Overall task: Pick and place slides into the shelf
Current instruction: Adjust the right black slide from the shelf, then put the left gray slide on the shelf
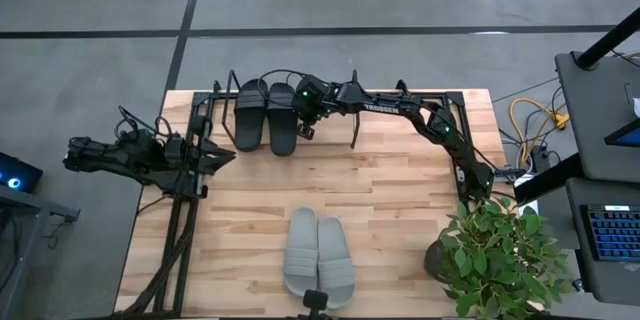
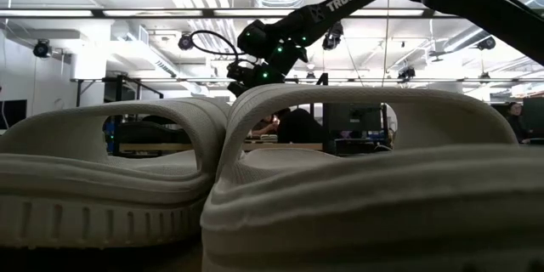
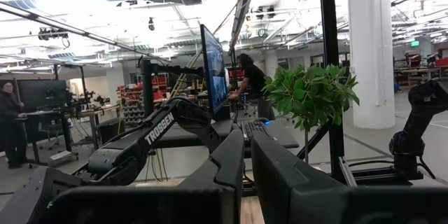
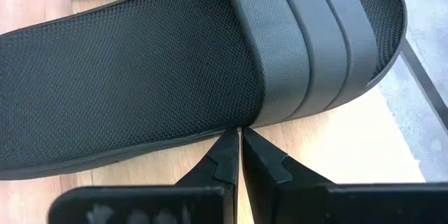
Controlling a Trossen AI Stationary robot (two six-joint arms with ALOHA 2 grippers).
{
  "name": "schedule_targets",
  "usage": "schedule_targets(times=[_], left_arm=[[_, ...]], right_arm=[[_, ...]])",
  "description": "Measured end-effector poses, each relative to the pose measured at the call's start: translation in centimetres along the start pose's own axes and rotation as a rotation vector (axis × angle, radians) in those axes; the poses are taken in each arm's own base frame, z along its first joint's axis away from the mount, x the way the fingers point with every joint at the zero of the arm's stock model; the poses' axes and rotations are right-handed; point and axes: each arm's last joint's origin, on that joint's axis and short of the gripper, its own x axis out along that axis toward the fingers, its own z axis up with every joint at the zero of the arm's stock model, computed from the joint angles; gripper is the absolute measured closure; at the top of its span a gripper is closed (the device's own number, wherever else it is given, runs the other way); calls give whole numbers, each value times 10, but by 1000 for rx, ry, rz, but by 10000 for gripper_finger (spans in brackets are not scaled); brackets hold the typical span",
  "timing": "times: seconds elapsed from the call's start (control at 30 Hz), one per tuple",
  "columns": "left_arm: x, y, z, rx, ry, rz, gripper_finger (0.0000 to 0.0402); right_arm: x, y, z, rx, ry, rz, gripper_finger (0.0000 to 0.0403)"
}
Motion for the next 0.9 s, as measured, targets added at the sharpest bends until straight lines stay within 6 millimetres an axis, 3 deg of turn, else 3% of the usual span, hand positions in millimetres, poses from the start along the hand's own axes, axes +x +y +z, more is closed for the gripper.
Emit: schedule_targets(times=[0.23,0.43,0.7,0.9], left_arm=[[0,0,0,1,-1,0,387],[0,0,0,1,-1,0,387],[0,0,0,2,1,0,387],[1,0,-1,3,6,-2,387]], right_arm=[[-6,-4,0,-12,35,-93,394],[-37,-2,11,-22,20,-110,394],[-108,36,32,-78,-40,-54,394],[-181,76,36,-181,-180,21,394]])
